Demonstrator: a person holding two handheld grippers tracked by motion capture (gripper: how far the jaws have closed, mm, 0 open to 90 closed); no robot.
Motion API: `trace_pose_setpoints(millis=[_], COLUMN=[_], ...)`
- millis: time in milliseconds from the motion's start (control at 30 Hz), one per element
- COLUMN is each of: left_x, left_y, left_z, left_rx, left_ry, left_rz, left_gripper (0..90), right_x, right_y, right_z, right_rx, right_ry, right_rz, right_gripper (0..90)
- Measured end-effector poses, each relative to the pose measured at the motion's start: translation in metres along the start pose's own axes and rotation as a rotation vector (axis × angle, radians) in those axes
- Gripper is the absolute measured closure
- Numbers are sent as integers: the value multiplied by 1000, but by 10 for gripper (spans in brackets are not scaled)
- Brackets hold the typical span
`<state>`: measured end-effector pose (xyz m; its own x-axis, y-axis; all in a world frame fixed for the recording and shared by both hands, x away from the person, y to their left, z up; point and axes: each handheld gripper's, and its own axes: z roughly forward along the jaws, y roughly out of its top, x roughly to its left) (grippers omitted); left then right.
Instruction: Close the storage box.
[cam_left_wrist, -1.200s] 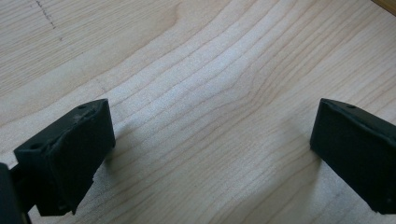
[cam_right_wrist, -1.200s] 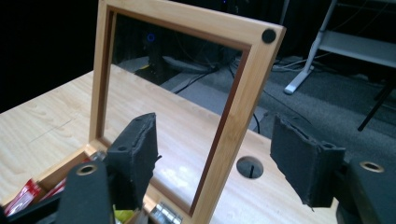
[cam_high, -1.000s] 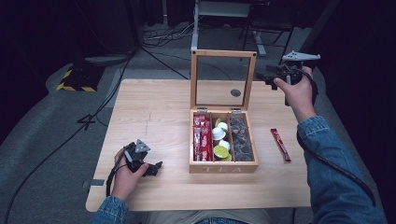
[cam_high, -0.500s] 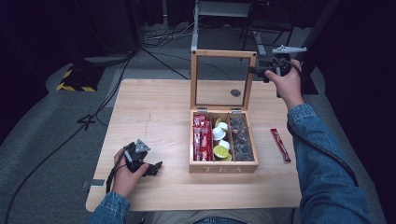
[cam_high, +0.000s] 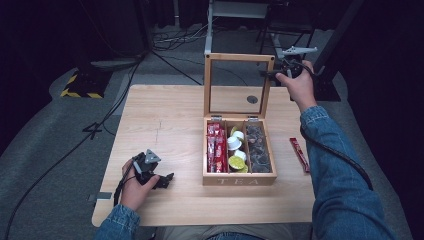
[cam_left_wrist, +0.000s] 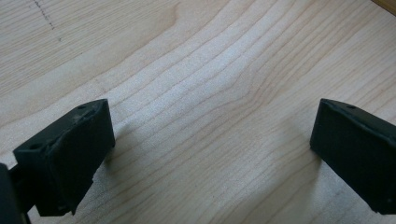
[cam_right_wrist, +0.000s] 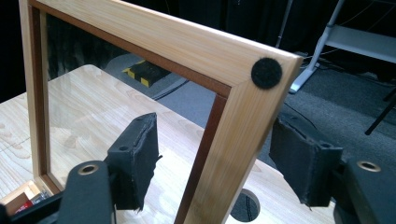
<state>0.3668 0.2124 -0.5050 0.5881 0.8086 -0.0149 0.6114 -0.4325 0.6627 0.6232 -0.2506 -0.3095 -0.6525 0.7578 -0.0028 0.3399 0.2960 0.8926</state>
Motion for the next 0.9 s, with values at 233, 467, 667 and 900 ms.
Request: trace_pose_setpoints(millis=[233, 467, 667, 900], left_x=[0, 0, 0, 0], left_y=[0, 0, 0, 0], left_z=[0, 0, 0, 0], left_rx=[0, 0, 0, 3], left_ry=[2, 0, 0, 2], left_rz=[2, 0, 0, -1], left_gripper=[1, 1, 1, 1], right_x=[2, 3, 8, 17], right_y=[1, 1, 2, 2], right_z=[5, 5, -1, -16], right_rx=[1, -3, -8, -23], right_ry=[11, 27, 18, 19], right_rz=[-3, -3, 0, -19], right_gripper=[333, 342, 353, 363])
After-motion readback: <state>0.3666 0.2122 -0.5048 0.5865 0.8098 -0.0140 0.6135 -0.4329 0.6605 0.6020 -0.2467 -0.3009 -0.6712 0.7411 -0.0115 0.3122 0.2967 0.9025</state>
